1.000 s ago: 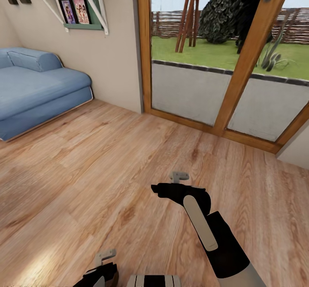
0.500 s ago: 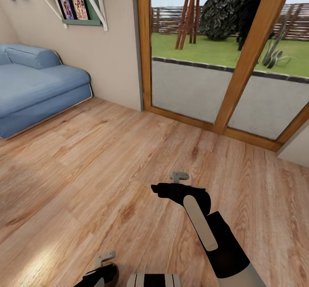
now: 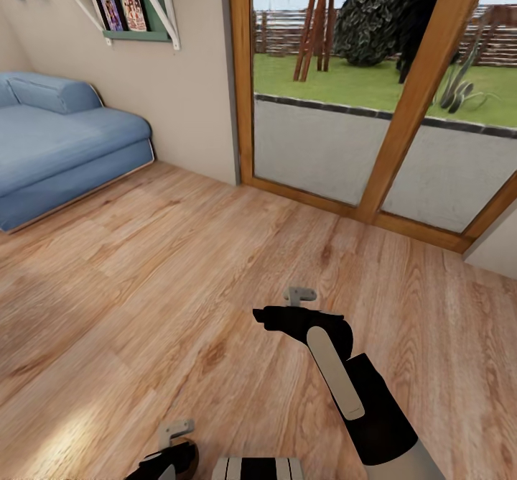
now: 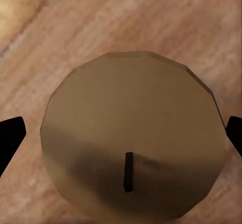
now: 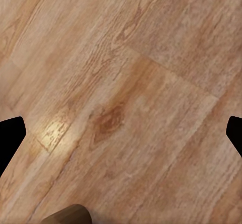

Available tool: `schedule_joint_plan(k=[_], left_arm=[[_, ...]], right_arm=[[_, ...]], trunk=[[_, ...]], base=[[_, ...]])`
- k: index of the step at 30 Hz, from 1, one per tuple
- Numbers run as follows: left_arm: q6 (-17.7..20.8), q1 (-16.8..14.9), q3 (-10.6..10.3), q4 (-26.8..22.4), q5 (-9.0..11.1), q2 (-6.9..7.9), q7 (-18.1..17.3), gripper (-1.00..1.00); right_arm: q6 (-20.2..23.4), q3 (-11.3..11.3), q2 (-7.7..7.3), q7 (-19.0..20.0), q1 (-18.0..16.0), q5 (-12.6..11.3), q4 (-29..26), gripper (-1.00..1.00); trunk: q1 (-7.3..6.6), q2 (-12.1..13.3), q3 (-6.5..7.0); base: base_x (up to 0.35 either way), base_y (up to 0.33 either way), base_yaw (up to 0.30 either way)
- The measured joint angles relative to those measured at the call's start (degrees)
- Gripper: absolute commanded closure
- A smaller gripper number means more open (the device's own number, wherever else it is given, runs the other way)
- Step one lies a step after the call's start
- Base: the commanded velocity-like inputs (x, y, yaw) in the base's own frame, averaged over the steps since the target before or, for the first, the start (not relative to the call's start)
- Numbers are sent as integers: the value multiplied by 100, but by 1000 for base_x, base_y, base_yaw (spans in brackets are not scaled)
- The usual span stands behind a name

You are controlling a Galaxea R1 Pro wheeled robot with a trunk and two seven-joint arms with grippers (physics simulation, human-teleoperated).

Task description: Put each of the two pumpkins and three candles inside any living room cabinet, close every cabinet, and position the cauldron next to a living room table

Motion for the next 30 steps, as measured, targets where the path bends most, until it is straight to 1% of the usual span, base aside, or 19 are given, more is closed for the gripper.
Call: schedule_joint_plan(k=[2, 17, 18, 21, 30], left_arm=[[-1, -2, -9, -7, -5, -15, -8, -100], [-8, 0, -2, 7, -45, -52, 13, -100], [-8, 0, 1, 8, -60, -52, 18, -100], [-8, 2, -9, 6, 0, -54, 1, -100], [-8, 2, -9, 5, -1, -54, 2, -100]], right_arm=[[0, -2, 0, 0, 0, 0, -1, -100], [0, -3, 0, 0, 0, -1, -2, -100], [0, -3, 0, 0, 0, 0, -2, -100], [0, 0, 0, 0, 0, 0, -2, -100], [0, -1, 0, 0, 0, -1, -2, -100]], trunk=[[5, -3, -44], [5, -3, -45], [7, -4, -67], [16, -8, -133], [16, -8, -134]], base=[[0, 0, 0], [0, 0, 0], [0, 0, 0], [0, 0, 0], [0, 0, 0]])
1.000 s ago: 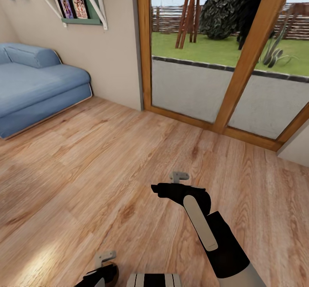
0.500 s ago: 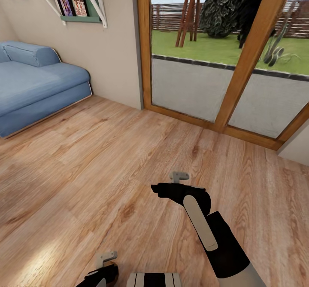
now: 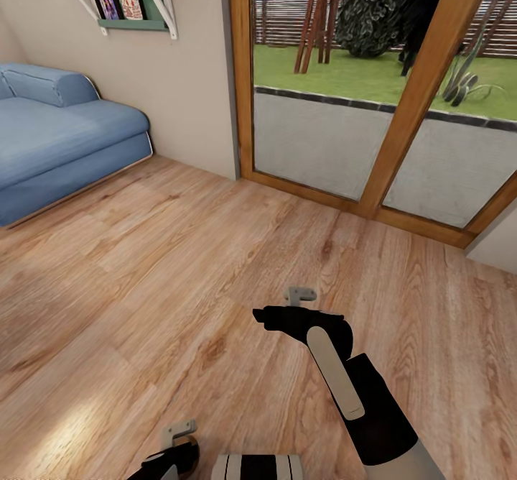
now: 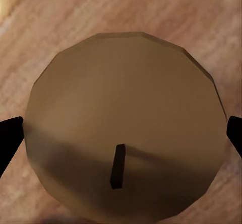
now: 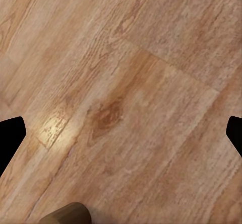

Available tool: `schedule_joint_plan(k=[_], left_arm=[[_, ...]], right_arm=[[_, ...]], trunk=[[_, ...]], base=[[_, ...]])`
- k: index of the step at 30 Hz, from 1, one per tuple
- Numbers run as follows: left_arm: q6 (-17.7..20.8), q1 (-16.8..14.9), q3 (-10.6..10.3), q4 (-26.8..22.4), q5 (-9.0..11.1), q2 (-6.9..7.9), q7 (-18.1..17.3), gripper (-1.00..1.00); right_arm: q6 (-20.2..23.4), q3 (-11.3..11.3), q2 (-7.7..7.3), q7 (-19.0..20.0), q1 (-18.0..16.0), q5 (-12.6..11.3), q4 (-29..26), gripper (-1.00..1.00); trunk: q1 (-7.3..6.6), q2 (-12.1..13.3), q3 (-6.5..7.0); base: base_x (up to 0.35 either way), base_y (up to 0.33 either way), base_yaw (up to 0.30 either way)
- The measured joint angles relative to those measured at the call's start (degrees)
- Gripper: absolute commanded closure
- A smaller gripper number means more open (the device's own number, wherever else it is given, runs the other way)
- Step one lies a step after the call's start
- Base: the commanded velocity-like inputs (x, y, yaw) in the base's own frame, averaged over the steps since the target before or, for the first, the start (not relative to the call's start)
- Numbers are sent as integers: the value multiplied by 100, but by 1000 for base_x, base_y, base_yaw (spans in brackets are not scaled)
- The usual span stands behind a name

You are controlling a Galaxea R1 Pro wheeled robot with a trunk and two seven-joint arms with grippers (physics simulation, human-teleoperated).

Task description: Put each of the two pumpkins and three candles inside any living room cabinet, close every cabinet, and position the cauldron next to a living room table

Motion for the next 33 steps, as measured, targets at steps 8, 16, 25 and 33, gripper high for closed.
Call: schedule_joint_plan(k=[8, 16, 25, 33], left_arm=[[0, 0, 0, 0, 1, 0, -1, -100], [-1, 0, 4, 0, 4, 9, 8, 100], [-1, 0, 1, 0, -5, 9, 7, 100], [-1, 0, 0, 0, 1, 9, 3, 100]], right_arm=[[0, -4, 0, 0, 0, 0, 0, -100], [0, -4, 0, 0, 0, 0, 0, -100], [0, -4, 0, 0, 0, 0, 0, -100], [0, -4, 0, 0, 0, 0, 1, -100]], trunk=[[0, 0, 0], [0, 0, 0], [0, 0, 0], [0, 0, 0]], base=[[0, 0, 0], [0, 0, 0], [0, 0, 0], [0, 0, 0]])
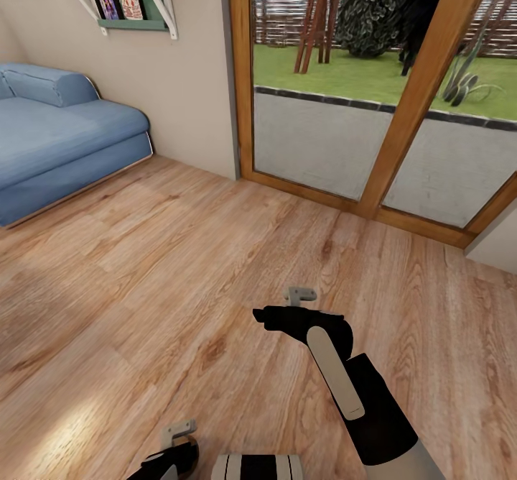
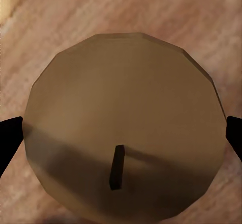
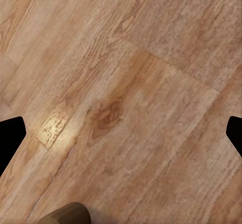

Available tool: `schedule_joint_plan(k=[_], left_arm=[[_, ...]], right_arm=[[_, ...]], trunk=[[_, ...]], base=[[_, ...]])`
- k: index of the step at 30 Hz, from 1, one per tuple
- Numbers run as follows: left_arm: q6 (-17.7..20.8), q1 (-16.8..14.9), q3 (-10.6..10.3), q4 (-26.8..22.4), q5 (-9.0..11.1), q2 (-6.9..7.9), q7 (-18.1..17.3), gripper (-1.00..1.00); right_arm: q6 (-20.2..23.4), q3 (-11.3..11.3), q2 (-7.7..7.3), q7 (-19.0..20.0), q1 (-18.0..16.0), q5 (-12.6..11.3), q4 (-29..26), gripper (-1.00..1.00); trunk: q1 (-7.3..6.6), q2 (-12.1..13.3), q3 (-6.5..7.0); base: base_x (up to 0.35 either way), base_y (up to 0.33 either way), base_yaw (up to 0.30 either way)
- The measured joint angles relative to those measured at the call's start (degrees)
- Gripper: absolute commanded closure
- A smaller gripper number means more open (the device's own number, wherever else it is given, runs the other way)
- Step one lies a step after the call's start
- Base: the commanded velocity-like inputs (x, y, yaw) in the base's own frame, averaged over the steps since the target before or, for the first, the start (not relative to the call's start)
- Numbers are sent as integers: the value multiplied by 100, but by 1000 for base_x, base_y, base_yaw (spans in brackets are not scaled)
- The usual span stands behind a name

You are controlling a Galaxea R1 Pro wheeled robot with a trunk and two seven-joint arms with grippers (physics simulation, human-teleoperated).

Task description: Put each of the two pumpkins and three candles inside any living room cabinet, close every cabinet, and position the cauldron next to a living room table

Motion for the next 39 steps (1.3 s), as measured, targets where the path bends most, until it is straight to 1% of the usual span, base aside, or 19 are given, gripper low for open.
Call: schedule_joint_plan(k=[5, 17, 21, 23, 24, 25, 27, 28, 29, 30, 31, 32, 33, 34, 35, 36, 39], left_arm=[[1, 0, 0, 0, -4, 0, 4, 100], [5, -1, -1, -3, -31, 27, 0, 100], [70, -23, 42, -67, -32, 88, -13, 100], [160, -97, 32, -141, -41, 172, 4, 100], [318, -154, 54, -253, -68, 232, 5, 100], [760, -213, 57, -546, -53, 347, 17, 100], [1486, -255, 82, -1157, -31, 577, 22, 100], [1661, -262, 99, -1338, -29, 648, 21, 100], [1969, -265, 157, -1682, 15, 777, 23, 100], [2435, -272, 321, -2235, 63, 948, 27, 100], [2774, -273, 492, -2637, 91, 1047, 28, 100], [3123, -272, 693, -2905, 185, 1116, 28, 100], [3678, -258, 1007, -3309, 197, 1181, 33, 100], [3995, -251, 1186, -3575, 180, 1209, 31, 100], [4425, -238, 1397, -3909, 169, 1236, 38, 100], [4587, -234, 1477, -4069, 181, 1253, 38, 100], [4727, -235, 1523, -4194, 177, 1265, 47, 100]], right_arm=[[0, 0, 0, 0, 0, 0, 0, -100], [0, 0, -4, 0, 0, -1, 5, -100], [-13, -9, 4, 0, 0, -1, 27, -100], [-16, -16, 9, 0, 0, -1, 30, -100], [-17, -20, 6, 0, 0, 0, 28, -100], [-17, -23, 0, 0, 0, 0, 27, -100], [-13, -25, -14, 3, 0, 0, 20, -100], [-12, -25, -16, 2, 0, -1, 19, -100], [-11, -26, -20, 5, 0, -1, 18, -100], [-10, -27, -23, 3, 0, 0, 18, -100], [-10, -30, -24, 2, 0, -1, 18, -100], [-13, -32, -25, 1, 0, -1, 18, -100], [-16, -33, -22, 1, 0, -2, 20, -100], [-17, -34, -20, 0, 0, -1, 22, -100], [-18, -35, 1, 0, 0, -3, 38, -100], [-18, -30, 15, -1, 0, -3, 43, -100], [-53, -16, 41, -11, 0, 7, 57, -100]], trunk=[[0, 0, 0], [-31, 16, 265], [-42, 21, 354], [-47, 24, 399], [-50, 25, 422], [-52, 26, 444], [-58, 29, 488], [-60, 30, 510], [-62, 32, 532], [-65, 33, 554], [-68, 34, 577], [-71, 36, 599], [-73, 37, 621], [-76, 38, 644], [-78, 40, 665], [-81, 41, 688], [-88, 45, 754]], base=[[0, 0, 0], [0, 0, 0], [0, 0, 0], [0, 0, 0], [0, 0, 0], [0, 0, 0], [0, 0, 0], [0, 0, 0], [0, 0, 0], [0, 0, 0], [0, 0, 0], [0, 0, 0], [0, 0, 0], [0, 0, 0], [0, 0, 0], [0, 0, 0], [0, 0, 0]])
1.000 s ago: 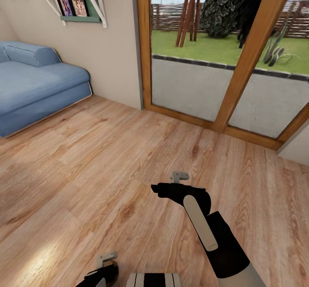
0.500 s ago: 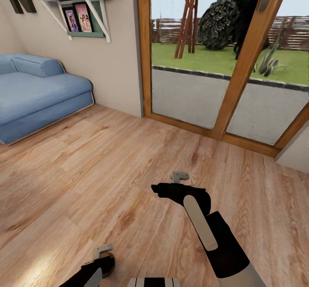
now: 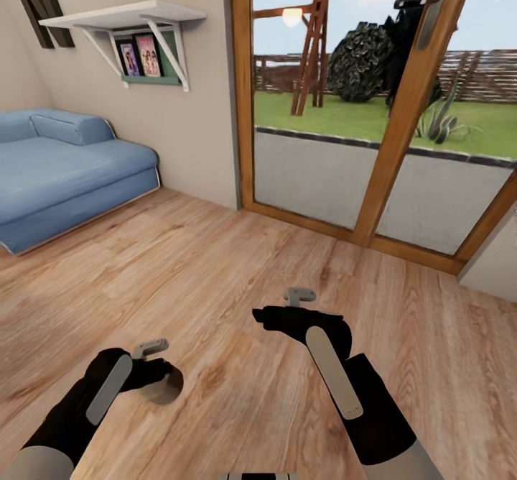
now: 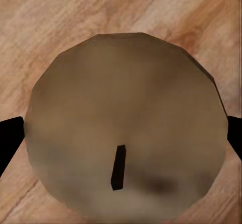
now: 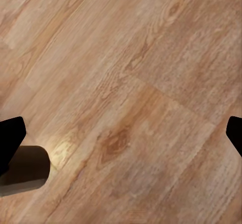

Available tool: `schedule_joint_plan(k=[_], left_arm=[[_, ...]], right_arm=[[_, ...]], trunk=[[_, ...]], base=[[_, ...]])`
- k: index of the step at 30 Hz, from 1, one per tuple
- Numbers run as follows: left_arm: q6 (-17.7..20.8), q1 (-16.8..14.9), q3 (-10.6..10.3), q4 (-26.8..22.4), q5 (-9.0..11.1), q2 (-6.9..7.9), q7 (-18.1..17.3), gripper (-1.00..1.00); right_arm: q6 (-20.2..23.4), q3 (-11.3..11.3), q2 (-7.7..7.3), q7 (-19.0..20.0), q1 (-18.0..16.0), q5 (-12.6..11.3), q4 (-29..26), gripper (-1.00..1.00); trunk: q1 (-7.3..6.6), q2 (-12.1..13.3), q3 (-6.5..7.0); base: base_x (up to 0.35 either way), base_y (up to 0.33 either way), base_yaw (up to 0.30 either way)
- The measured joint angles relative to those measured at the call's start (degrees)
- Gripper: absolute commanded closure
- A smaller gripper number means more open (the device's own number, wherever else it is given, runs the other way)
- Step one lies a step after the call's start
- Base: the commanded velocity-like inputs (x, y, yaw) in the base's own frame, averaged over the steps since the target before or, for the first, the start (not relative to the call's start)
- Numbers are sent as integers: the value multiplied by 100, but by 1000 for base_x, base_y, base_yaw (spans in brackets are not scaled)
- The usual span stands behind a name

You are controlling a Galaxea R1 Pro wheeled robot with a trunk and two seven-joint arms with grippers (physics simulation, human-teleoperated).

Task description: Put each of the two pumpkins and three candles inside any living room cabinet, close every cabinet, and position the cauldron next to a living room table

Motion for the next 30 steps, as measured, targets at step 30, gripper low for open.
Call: schedule_joint_plan(k=[30], left_arm=[[450, 0, 317, -383, 118, -91, 604, 100]], right_arm=[[60, -37, -5, -50, -1, -16, 190, -100]], trunk=[[-380, 652, 598]], base=[[-49, 0, 128]])
